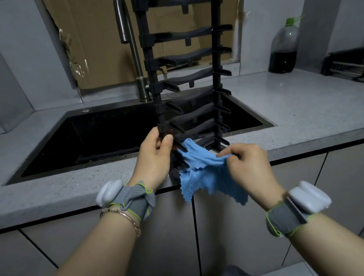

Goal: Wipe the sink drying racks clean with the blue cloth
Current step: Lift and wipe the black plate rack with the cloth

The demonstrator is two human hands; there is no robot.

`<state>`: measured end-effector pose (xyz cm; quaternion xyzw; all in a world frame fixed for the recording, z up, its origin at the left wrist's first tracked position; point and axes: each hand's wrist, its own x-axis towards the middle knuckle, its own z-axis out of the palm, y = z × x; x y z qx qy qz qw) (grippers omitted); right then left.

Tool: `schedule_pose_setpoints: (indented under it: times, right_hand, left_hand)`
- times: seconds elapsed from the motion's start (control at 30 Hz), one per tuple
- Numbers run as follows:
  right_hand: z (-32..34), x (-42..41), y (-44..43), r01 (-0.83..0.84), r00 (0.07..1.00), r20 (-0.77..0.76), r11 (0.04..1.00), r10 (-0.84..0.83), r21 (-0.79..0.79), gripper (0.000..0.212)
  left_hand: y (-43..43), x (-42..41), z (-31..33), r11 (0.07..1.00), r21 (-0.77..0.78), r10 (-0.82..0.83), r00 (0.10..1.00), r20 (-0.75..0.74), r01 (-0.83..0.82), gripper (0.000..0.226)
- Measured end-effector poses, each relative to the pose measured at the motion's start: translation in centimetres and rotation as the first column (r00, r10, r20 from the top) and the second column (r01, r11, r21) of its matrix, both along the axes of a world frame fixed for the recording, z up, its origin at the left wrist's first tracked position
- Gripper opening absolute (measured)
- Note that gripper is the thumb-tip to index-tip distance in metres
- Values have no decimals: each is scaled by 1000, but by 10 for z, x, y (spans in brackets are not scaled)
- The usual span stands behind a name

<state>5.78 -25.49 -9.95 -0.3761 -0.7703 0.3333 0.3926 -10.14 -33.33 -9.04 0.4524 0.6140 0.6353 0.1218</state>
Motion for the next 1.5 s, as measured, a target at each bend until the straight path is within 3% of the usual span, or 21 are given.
schedule_pose_setpoints:
  times: [0.07, 0.13, 0.2, 0.27, 0.37, 0.43, 0.53, 0.6, 0.7, 0.87, 1.0, 1.1, 1.27, 1.37, 1.5]
  right_hand:
    - [0, -1, 6, 81, 978, -182, 991, -100, -109, 24]
    - [-3, 4, 17, 154, 900, -360, 951, -247, -268, 19]
    - [-10, 5, 25, 181, 836, -431, 911, -341, -371, 19]
    - [-15, 1, 22, 188, 817, -465, 920, -341, -345, 26]
    - [-26, -10, 12, 153, 845, -491, 976, -210, -154, 35]
    - [-34, -13, 9, 117, 878, -457, 990, -139, -78, 37]
    - [-45, -15, 8, 89, 933, -354, 994, -61, 64, 21]
    - [-50, -14, 8, 67, 984, -177, 969, -24, 238, 13]
    - [-51, -11, 13, 61, 990, 93, 912, -108, 407, 30]
    - [-34, -12, 16, -123, 964, 267, 911, 14, 394, 54]
    - [-15, -20, 25, -156, 944, 330, 905, 18, 397, 47]
    - [-8, -26, 28, -229, 910, 409, 899, 63, 372, 40]
    - [-7, -19, 21, -204, 965, 235, 904, 121, 375, 39]
    - [-11, -17, 12, -146, 989, 91, 882, 118, 449, 35]
    - [-11, -14, -5, -102, 976, -144, 922, 166, 374, 32]
  left_hand:
    - [0, 0, -1, 1000, 4, 9, 1000, -14, -9, 18]
    - [0, 0, 0, 1000, -3, 20, 999, -49, -20, 16]
    - [1, 0, -1, 999, -4, 43, 997, -64, -44, 16]
    - [1, 2, -3, 998, 3, 62, 996, -70, -62, 19]
    - [2, 6, -5, 994, -9, 108, 991, -77, -109, 24]
    - [3, 8, -5, 990, -29, 137, 989, -57, -139, 21]
    - [7, 10, -7, 987, -56, 154, 987, 37, -152, 17]
    - [11, 9, -12, 989, -34, 147, 985, 90, -145, 28]
    - [12, 12, -14, 982, 4, 188, 979, 81, -189, 39]
    - [21, 17, -7, 929, 72, 351, 926, 140, -363, 30]
    - [28, 16, 0, 888, 115, 430, 892, 140, -446, 35]
    - [24, 12, 1, 884, 139, 443, 895, 51, -446, 36]
    - [18, 9, 13, 878, 218, 459, 880, -125, -427, 38]
    - [15, 15, 17, 876, 245, 457, 879, -141, -416, 39]
    - [10, 27, 18, 869, 301, 454, 874, -174, -392, 42]
